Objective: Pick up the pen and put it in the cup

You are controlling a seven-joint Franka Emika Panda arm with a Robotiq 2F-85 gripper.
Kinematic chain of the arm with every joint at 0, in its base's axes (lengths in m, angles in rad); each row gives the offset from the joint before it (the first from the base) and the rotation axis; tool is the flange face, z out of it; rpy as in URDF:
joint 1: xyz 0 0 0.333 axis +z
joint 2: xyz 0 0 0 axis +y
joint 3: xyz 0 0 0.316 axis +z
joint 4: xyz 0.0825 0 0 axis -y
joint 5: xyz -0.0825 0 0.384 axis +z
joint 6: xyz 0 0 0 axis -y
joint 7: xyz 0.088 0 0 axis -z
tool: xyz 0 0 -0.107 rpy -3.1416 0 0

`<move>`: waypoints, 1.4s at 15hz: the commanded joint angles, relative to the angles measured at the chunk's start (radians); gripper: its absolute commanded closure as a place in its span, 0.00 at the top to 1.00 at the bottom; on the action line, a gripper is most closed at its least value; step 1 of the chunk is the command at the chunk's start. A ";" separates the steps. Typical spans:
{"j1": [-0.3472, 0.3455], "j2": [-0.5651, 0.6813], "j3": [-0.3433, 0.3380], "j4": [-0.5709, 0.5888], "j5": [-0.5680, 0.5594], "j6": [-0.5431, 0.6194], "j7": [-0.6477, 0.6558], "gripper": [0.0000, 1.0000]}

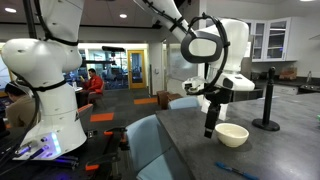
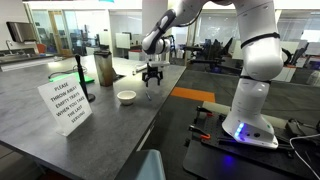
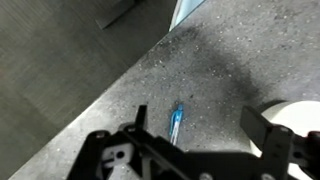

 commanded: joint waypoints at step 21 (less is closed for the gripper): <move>-0.065 0.473 0.000 0.486 0.035 0.002 0.008 0.74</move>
